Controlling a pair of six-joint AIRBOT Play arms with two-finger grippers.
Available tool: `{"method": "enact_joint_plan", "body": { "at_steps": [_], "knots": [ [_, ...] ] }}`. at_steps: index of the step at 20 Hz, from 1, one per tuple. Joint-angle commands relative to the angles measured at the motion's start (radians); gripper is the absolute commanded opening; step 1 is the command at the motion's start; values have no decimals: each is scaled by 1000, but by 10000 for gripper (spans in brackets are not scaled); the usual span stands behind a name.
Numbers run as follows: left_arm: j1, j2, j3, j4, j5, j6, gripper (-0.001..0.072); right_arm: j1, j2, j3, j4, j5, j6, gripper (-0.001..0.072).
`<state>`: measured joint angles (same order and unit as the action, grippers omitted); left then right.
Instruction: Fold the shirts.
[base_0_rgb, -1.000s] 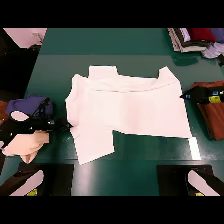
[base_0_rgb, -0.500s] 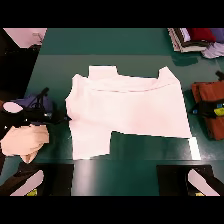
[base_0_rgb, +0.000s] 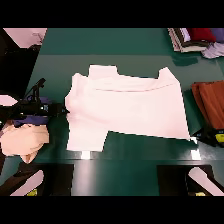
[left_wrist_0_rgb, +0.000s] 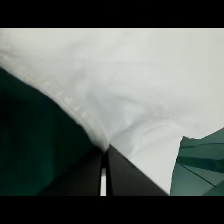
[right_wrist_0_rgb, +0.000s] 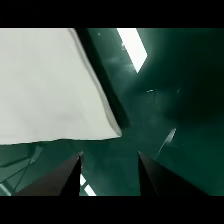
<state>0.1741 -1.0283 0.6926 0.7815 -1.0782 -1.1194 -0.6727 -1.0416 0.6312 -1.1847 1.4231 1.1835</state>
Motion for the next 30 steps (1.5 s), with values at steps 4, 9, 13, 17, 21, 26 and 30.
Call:
{"method": "enact_joint_plan", "body": {
  "at_steps": [4,9,13,17,21,26,30],
  "knots": [
    [0,0,3,0,12,1,23,-35,-139,-52,125,-68,-43,403],
    [0,0,3,0,11,1,23,37,-180,-52,138,-103,-44,300],
    [0,0,4,0,-5,-2,22,124,-174,-52,139,-114,-44,47],
    [0,28,93,0,-14,-29,21,214,-50,3,146,-110,-19,18],
    [0,139,395,0,-13,-33,22,314,111,283,146,-114,63,18],
    [0,177,943,0,-15,-33,23,390,201,809,143,-156,108,17],
    [0,177,1302,0,4,-35,23,383,204,1193,134,-156,110,18]
  ]
}}
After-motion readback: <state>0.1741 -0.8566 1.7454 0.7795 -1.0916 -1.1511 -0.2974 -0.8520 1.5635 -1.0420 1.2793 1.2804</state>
